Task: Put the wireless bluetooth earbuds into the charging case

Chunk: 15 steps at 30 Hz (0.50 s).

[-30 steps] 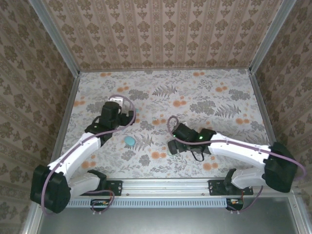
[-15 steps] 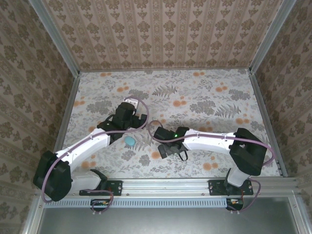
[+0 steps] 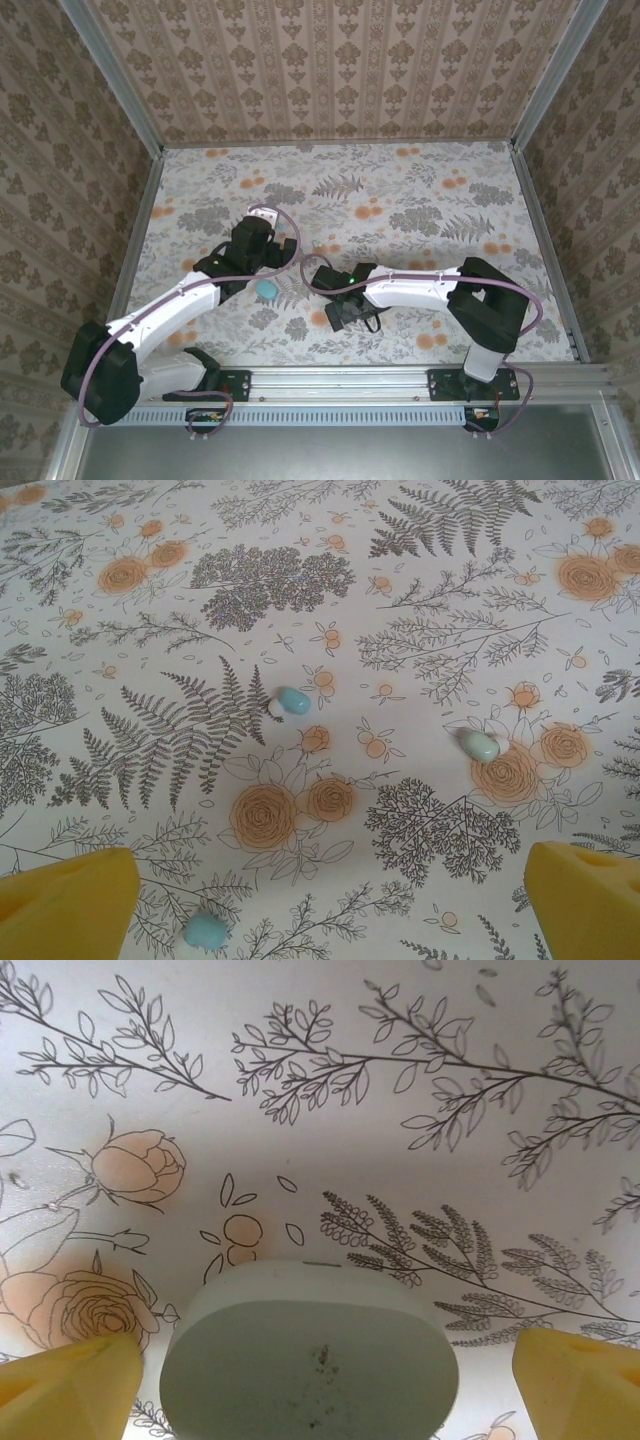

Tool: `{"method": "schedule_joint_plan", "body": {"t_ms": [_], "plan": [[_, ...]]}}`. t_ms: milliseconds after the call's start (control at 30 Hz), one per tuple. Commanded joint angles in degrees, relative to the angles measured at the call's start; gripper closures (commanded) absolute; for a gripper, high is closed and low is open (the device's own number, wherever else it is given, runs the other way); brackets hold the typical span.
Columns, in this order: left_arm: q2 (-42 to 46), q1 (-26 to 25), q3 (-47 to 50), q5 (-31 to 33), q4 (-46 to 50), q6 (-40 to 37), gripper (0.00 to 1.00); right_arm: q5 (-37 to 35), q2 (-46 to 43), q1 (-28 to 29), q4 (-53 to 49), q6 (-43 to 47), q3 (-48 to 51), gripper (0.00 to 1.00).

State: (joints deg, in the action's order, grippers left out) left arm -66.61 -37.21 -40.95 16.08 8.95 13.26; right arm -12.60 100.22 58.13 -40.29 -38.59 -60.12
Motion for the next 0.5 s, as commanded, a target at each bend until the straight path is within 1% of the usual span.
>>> {"method": "schedule_joint_plan", "body": {"t_ms": [0,200,333,467], "plan": [[1.2,-0.5,0.3,1.2,1.8,-0.9,0.0,2.1,1.7,-0.8,0.8,-1.8,0.1,0.09],[1.5,-0.5,0.8,0.8,0.8,-2.3,0.0,3.8,0.8,-1.9,2.5,-2.5,1.2,0.28],[1.7,-0.5,2.2,-3.0,-3.0,-5.5,0.0,5.2,-0.9,-3.1,3.8,-2.7,2.4,0.38],[3.0,-0.5,4.3,-7.9,-7.8,-11.2,0.0,7.1,-3.2,-4.6,3.9,-2.6,3.0,0.42]]}}
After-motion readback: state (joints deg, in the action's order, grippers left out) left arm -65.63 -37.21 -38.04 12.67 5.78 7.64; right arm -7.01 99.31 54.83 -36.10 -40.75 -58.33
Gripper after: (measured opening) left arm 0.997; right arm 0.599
